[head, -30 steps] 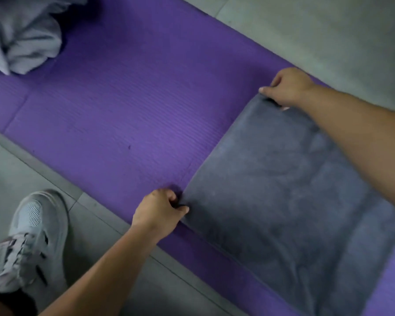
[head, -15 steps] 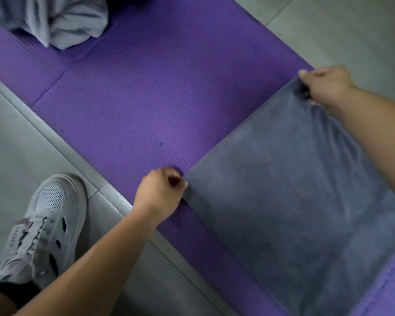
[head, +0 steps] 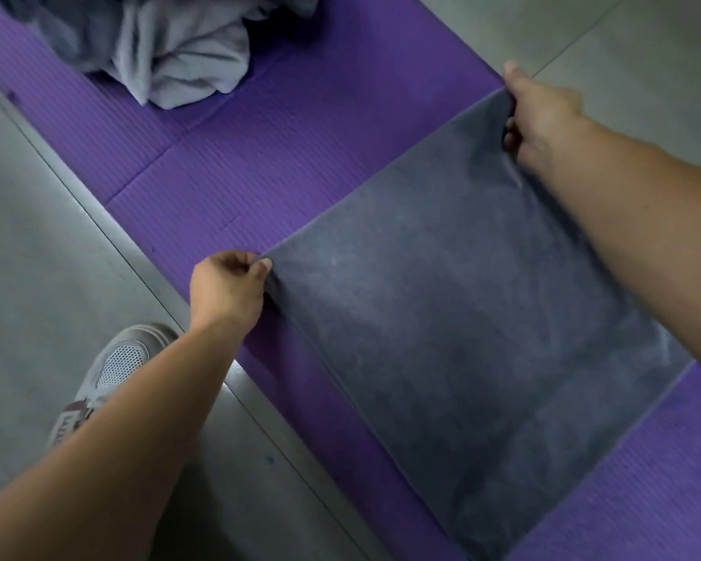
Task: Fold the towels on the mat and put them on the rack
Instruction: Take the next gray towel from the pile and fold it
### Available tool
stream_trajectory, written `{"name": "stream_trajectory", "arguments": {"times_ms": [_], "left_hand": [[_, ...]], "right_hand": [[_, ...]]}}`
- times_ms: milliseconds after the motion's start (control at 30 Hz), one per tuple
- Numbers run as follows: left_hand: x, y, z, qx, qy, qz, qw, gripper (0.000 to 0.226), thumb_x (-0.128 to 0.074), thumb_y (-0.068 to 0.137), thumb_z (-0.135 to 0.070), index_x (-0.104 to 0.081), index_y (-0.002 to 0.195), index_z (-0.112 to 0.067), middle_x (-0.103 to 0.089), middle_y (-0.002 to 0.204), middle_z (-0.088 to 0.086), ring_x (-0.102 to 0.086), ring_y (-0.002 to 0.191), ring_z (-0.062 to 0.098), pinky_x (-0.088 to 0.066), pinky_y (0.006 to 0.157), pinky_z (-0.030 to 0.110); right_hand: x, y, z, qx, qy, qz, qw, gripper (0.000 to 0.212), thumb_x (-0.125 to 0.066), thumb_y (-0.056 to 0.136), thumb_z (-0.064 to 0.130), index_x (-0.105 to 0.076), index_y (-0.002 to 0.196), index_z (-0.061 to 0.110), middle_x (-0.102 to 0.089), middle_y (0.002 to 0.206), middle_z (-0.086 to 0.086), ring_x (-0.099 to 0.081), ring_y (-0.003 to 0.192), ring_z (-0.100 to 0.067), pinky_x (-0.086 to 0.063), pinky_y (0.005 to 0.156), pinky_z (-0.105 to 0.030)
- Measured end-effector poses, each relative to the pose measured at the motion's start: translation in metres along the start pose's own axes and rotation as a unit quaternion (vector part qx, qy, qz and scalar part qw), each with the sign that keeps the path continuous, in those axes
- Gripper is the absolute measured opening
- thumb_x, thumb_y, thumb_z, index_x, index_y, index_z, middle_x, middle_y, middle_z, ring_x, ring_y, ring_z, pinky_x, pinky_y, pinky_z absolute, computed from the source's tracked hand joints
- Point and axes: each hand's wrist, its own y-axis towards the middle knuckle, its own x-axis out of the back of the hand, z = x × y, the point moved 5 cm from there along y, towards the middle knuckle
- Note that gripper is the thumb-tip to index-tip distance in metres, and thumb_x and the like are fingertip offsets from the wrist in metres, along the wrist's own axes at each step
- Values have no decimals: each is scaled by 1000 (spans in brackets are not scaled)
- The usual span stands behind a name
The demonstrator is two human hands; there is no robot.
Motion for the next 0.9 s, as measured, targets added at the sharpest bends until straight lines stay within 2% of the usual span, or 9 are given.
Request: {"name": "stream_trajectory", "arguments": {"times_ms": [67,167,300,467,567,633,700,767,900], "left_hand": [[0,-2,2,-4,-18,4,1000,18,-75,89,-25,-71,73,-18,-72,66,-5,-70,71,19,-61,85,48],[3,-4,2,-4,-46,1,999,14,-76,90,-24,-72,77,-18,-73,70,-6,-69,70,13,-61,87,45],[15,-12,-12,-24,-111,-4,994,13,-77,89,-23,-72,78,-20,-73,77,-3,-66,73,13,-60,91,44],[14,-56,-26,-75,-181,116,974,7,-75,89,-11,-73,84,-13,-70,83,13,-64,80,22,-55,88,42],[5,-88,-24,-91,-134,201,966,7,-75,86,-10,-72,85,-4,-66,78,18,-61,76,18,-50,79,31],[-3,-108,-21,-107,-91,242,960,5,-77,84,-9,-72,81,-8,-69,75,6,-62,74,13,-50,74,21],[-11,-128,-17,-134,-42,273,952,12,-80,82,-9,-74,76,-18,-72,76,-4,-65,74,8,-51,74,17],[-21,-149,-12,-166,12,312,935,15,-81,82,-10,-75,76,-22,-73,76,-6,-67,74,5,-51,76,18],[-49,-196,-6,-222,131,378,889,12,-81,85,-16,-75,76,-22,-73,80,-10,-69,81,7,-51,80,19]], "right_hand": [[-4,1,2,13,-3,27,1000,34,-81,80,44,-59,85,18,-56,62,4,-51,44,-7,-44,46,-20],[-14,4,5,37,-10,47,998,28,-80,85,26,-54,93,18,-61,69,0,-58,49,-6,-54,53,-24],[-25,5,18,85,-11,50,995,28,-78,86,20,-57,102,13,-65,70,-4,-63,51,-9,-55,53,-25],[2,-11,32,118,-30,67,990,30,-80,84,24,-52,96,17,-66,74,-3,-65,54,-9,-56,53,-26],[45,-30,28,135,-80,87,984,25,-79,83,34,-57,81,23,-63,71,1,-60,53,-7,-53,51,-23],[80,-42,19,116,-91,91,985,26,-77,85,40,-58,76,24,-59,71,5,-54,55,-6,-48,49,-21],[115,-49,4,65,-46,111,991,26,-72,90,43,-57,79,25,-57,74,7,-52,58,-6,-48,50,-21],[146,-52,-15,2,10,140,990,26,-67,92,47,-55,83,26,-55,72,8,-54,58,-6,-53,57,-22],[193,-57,-61,-86,34,161,983,20,-64,97,29,-53,81,23,-51,63,5,-56,57,-5,-60,59,-26]]}}
